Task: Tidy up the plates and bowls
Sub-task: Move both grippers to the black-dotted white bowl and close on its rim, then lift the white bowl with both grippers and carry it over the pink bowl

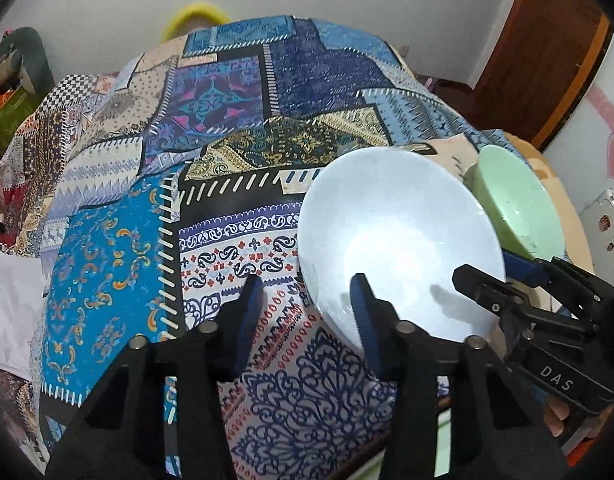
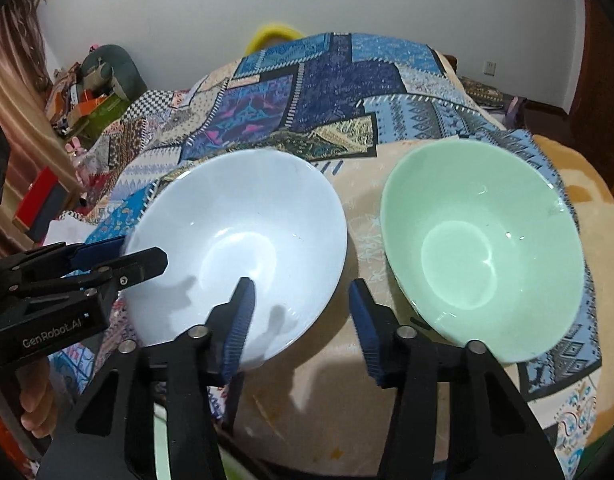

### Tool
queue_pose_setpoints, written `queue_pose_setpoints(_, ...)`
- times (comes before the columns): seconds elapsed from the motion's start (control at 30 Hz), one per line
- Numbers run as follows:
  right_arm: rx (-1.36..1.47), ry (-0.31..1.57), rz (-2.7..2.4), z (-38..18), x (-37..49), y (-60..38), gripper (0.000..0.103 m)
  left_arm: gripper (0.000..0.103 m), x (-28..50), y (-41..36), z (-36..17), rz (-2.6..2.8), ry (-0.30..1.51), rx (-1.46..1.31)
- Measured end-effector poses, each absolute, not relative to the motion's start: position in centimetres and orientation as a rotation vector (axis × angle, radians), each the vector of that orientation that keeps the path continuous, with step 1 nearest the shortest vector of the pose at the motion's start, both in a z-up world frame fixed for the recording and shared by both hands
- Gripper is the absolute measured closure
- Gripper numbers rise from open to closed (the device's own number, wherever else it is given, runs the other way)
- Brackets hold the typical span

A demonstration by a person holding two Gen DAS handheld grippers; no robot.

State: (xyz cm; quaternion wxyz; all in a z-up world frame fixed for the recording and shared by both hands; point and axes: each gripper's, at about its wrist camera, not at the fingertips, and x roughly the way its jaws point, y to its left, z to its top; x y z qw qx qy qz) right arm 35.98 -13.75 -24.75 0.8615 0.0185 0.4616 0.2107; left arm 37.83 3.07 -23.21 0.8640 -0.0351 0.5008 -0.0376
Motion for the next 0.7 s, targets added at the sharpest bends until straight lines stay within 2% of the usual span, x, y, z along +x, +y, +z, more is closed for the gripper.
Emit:
queue_pose_setpoints(0.1,0.102,1.011,0.472,-25.2,36.6,-14.1,0.076,0.069,38.3,3.0,-23.9,-0.088,1.067,-0.079)
queue_pose_setpoints(0.33,0.161,1.070,0.489,-25.9,37.2,-14.2,0.081,0.086,39.0,2.1,-24.6,-0.124,1.093,-0.084)
queue_pose_setpoints(0.7,0.091,1.027,0.462,-24.8,36.1,-13.5,0.082,0.087,38.1,1.9,-24.0,-0.122,1.098,-0.072)
